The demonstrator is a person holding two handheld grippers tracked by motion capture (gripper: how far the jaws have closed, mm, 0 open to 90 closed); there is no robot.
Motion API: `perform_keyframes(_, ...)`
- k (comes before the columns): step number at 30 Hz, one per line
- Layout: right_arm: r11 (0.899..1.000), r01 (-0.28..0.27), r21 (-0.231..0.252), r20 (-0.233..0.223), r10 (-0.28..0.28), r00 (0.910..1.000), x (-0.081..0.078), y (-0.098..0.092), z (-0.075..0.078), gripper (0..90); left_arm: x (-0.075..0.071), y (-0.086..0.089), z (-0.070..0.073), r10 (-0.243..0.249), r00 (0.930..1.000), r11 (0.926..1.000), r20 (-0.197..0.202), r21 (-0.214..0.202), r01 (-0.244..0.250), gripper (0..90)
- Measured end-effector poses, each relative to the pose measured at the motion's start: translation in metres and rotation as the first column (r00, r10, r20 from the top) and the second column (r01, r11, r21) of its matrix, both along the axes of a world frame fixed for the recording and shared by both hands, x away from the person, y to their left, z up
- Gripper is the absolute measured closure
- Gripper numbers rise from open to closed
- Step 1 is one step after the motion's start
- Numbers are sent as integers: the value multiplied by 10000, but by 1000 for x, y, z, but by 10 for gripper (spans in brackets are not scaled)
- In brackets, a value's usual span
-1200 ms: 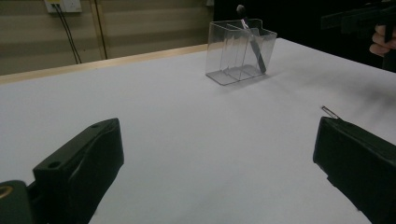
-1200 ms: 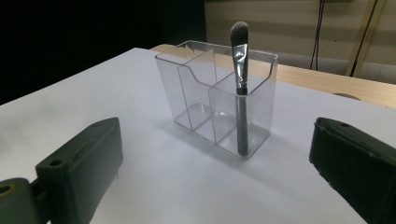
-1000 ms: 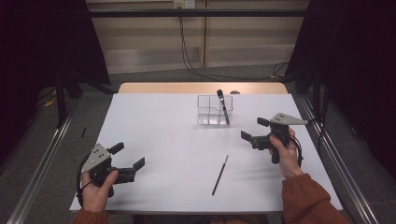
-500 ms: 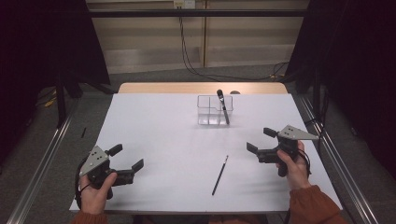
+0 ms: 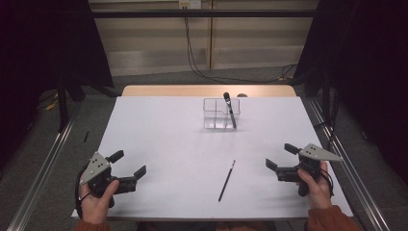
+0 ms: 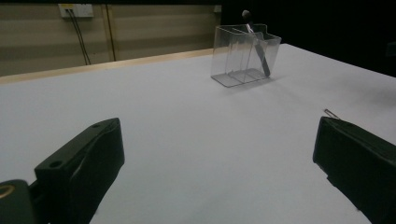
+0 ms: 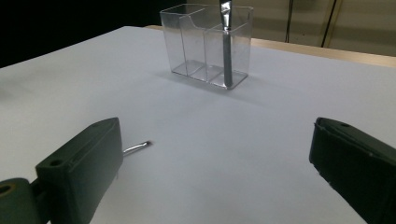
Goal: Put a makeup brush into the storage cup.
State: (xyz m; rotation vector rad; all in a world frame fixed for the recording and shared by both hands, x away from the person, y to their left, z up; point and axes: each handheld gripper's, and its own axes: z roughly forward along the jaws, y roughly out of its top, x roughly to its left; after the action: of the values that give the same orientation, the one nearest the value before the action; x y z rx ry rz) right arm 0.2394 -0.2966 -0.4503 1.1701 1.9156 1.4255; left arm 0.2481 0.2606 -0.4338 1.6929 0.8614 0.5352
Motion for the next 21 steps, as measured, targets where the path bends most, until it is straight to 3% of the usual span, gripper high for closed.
perform_keyframes(7, 9998, 139, 154, 10, -139, 9999, -21, -9, -4, 22, -6, 3, -1, -78, 9999, 10000, -79, -6, 78, 21)
perform_keyframes(14, 9999, 32, 137, 72, -33, 10000, -21, -8, -4, 24, -7, 3, 2, -180, 9998, 9998, 84, 84, 179, 21)
perform_keyframes(21, 9998, -50, 197, 101, 48, 9999, -19, -7, -4, 22, -5, 3, 0, -195, 9998, 9998, 4, 62, 195, 21)
